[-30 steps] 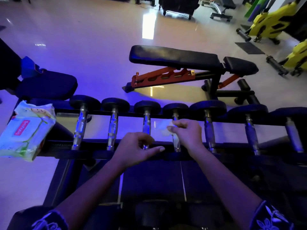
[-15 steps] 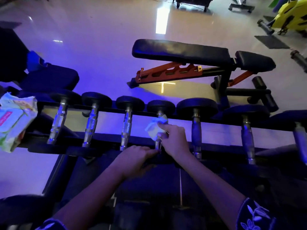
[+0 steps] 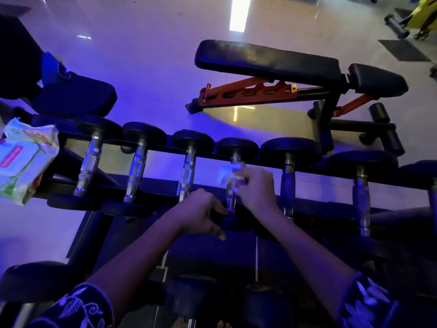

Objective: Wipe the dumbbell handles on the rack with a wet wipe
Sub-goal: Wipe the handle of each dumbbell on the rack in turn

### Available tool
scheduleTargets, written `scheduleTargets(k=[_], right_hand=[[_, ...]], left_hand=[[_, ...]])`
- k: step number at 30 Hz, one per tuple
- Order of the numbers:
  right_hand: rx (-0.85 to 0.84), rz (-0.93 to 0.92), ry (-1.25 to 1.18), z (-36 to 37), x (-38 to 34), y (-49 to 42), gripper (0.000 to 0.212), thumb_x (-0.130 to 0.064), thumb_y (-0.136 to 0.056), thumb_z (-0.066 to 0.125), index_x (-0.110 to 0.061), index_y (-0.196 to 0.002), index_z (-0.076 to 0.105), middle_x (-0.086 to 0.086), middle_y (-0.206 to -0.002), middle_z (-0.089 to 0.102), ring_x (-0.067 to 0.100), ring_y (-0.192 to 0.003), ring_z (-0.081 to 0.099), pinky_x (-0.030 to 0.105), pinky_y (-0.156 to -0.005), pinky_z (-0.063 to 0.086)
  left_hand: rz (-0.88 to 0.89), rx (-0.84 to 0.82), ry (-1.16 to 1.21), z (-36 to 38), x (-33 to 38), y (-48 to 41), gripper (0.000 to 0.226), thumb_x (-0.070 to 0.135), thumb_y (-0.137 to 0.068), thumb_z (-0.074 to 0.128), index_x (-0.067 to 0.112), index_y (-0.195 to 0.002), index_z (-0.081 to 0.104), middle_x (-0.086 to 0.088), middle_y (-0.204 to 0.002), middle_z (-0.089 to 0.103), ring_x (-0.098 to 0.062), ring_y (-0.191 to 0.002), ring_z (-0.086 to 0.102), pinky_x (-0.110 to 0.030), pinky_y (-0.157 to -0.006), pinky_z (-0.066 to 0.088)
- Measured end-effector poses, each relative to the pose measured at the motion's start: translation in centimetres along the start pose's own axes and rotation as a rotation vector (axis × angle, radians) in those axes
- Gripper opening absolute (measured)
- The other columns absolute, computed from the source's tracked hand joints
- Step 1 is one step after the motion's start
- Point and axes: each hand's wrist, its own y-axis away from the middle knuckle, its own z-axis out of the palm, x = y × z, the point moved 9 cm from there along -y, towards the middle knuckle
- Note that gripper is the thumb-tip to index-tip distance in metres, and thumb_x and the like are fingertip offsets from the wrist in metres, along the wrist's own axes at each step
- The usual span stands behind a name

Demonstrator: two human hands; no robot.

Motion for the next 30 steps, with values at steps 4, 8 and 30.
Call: scheduleTargets(k=[4, 8, 30], right_hand=[[-0.087, -0.086, 0.013, 1.2, 0.6, 4.3, 0.02, -0.004, -0.076, 0.068, -0.013, -0.091, 0.076, 0.007, -0.088, 0.075, 0.02, -0.085, 0.069, 0.022, -0.073, 0.048], [0.082, -0.013, -0.063, -0.5, -0.5, -1.9, 0.02, -0.003, -0.075, 0.069, -0.01, -0.093, 0.076, 0.009, -0.086, 0.074, 0.016, -0.08, 0.068, 0.01, -0.061, 0.039], [-0.174, 0.758, -0.912, 4.2, 4.8, 0.6, 0.02, 0.008, -0.074, 0.034, 0.0, -0.06, 0.045, 0.009, -0.044, 0.041, 0.02, -0.042, 0.038, 0.024, -0.049, 0.031]], left_hand=[[0.012, 0.013, 0.005, -0.1, 0.2, 0.0, 0.049, 0.036, -0.062, 0.089, 0.028, -0.109, 0.075, 0.001, -0.082, 0.075, -0.011, -0.075, 0.065, -0.026, -0.073, 0.05], [0.016, 0.027, -0.014, 0.0, 0.2, 0.2, 0.055, 0.038, -0.065, 0.088, 0.027, -0.116, 0.072, 0.001, -0.091, 0.076, -0.011, -0.082, 0.067, -0.025, -0.076, 0.05], [0.054, 0.014, 0.08, 0.1, 0.4, 0.3, 0.054, 0.036, -0.065, 0.089, 0.026, -0.115, 0.072, 0.006, -0.093, 0.076, -0.004, -0.082, 0.068, -0.026, -0.078, 0.052]])
